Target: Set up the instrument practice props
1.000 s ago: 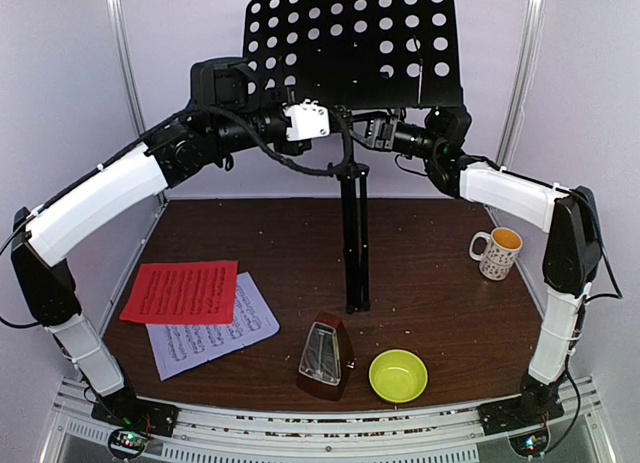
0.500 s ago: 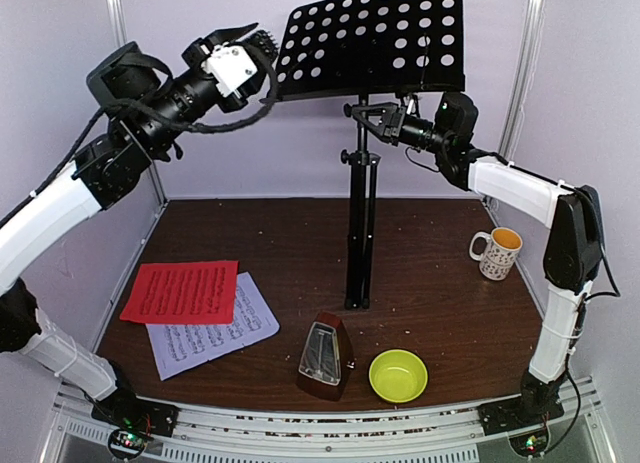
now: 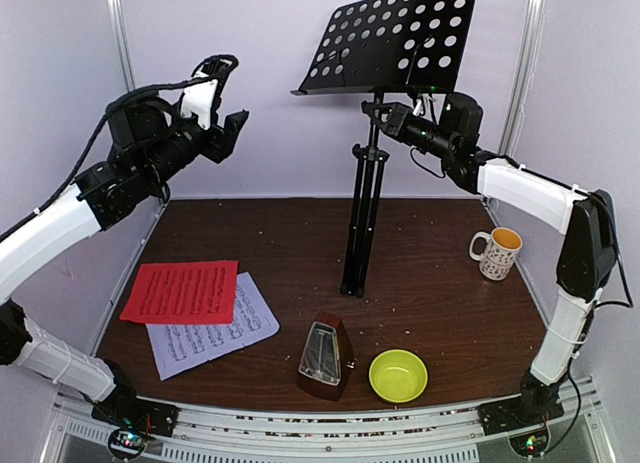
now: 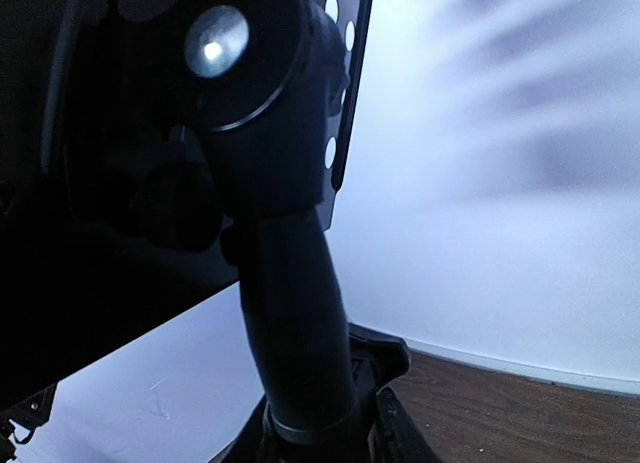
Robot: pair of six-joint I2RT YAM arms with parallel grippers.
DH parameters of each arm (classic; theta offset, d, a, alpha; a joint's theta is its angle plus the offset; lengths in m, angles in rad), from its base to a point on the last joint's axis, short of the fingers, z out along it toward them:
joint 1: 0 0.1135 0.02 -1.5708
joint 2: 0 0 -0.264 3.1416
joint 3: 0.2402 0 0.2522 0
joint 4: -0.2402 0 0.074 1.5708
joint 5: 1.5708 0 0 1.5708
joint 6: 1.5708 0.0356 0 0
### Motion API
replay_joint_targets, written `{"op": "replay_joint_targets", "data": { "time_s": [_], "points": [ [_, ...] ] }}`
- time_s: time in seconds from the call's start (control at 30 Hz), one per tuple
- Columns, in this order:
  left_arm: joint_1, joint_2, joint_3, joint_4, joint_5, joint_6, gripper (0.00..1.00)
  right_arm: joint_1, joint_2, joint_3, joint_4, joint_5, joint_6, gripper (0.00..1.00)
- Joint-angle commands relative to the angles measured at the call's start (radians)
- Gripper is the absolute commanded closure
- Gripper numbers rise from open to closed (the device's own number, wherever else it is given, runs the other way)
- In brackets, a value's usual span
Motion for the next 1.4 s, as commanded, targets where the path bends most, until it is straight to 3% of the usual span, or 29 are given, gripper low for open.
{"op": "replay_joint_targets", "data": {
  "time_s": [0.0,0.57,1.07,1.37],
  "points": [
    [0.021,0.063,-0.008,-0.098,0.07,-0.319,0.41,0.045,-0.17,0.028,0.191,0.196,-0.083,1.0],
    [0.022,0.344,-0.005,0.027,0.335,-0.663,0.29,0.213,-0.201,0.052,0.073,0.589,-0.263,1.0],
    [-0.054,0.503,0.087,0.059,0.432,-0.628,0.35,0.291,-0.202,0.032,0.132,0.834,-0.327,1.0],
    [-0.071,0.544,0.161,-0.011,0.293,-0.555,0.38,0.326,-0.185,0.062,0.137,0.929,-0.334,1.0]
  ]
}}
